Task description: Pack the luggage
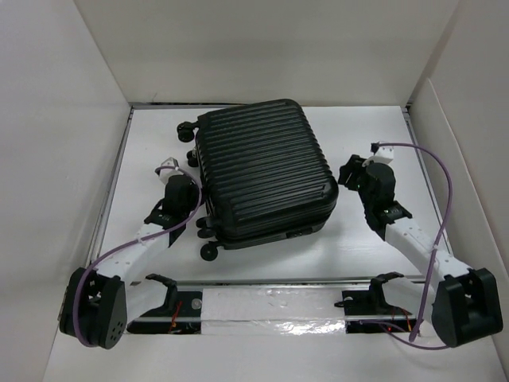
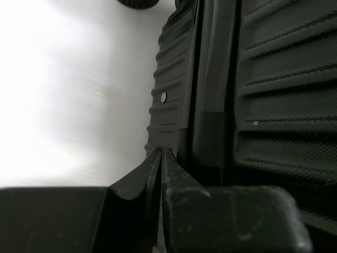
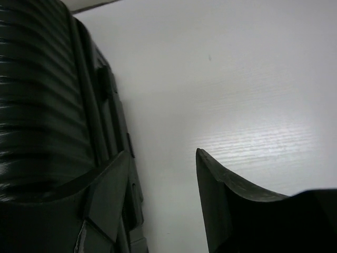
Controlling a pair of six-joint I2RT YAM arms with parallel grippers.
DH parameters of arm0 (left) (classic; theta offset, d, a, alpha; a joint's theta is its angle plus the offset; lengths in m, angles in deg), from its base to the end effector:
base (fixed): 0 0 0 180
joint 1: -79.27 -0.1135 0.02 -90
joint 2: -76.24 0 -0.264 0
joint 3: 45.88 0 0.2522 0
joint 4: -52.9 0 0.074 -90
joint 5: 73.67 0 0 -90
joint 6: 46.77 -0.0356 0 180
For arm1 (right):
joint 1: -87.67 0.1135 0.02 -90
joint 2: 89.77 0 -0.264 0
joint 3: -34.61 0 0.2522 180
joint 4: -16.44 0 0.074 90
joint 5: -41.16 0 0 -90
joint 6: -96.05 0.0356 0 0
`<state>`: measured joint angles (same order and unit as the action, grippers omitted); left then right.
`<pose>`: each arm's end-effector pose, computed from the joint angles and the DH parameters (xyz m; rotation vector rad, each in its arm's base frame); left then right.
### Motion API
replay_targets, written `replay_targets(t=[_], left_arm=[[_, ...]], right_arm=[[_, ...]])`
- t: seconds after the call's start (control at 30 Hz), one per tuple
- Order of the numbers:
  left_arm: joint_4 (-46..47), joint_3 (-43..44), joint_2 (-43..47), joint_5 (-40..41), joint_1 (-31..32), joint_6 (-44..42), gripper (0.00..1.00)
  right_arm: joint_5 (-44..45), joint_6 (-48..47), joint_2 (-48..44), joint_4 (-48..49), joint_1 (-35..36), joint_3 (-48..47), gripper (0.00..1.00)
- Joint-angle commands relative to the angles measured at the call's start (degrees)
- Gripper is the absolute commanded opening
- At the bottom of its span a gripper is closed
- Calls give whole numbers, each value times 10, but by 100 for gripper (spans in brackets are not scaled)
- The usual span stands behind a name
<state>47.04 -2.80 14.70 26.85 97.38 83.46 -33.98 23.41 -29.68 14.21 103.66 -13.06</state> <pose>0.2232 -0.0662 0.2208 -0.5042 1.9550 -0.4720 0.2328 0.0572 0.2607 0.2041 1.8098 0.1751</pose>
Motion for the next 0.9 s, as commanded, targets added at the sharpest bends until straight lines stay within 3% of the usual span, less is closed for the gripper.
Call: replay_targets(t=[0.0, 0.13, 0.3, 0.5, 0.6, 0.7, 0.73, 0.8, 0.83, 0.87], left_arm=[[82, -22, -16, -7, 33, 29, 0], [106, -47, -12, -16, 33, 15, 0], [134, -82, -10, -44, 33, 6, 0], [163, -97, -17, -40, 72, -5, 0], [158, -92, -24, -9, 133, -13, 0], [151, -90, -24, 28, 223, 5, 0], [153, -91, -24, 52, 248, 13, 0], [156, -87, -27, 90, 325, 34, 0], [145, -82, -35, 107, 346, 43, 0], [137, -76, -38, 121, 361, 49, 0]], right_arm=[[0, 32, 34, 12, -39, -10, 59], [-31, 37, 118, 33, -72, -66, 60], [-59, -13, 299, -63, -67, -279, 61], [-121, -43, 522, -151, -7, -506, 62], [-184, -71, 595, -197, 33, -604, 62], [-253, -118, 678, -260, 91, -758, 62], [-264, -133, 721, -280, 108, -853, 62], [-274, -166, 771, -359, 151, -966, 72], [-267, -167, 794, -381, 162, -1024, 81], [-242, -185, 829, -396, 170, -1116, 98]])
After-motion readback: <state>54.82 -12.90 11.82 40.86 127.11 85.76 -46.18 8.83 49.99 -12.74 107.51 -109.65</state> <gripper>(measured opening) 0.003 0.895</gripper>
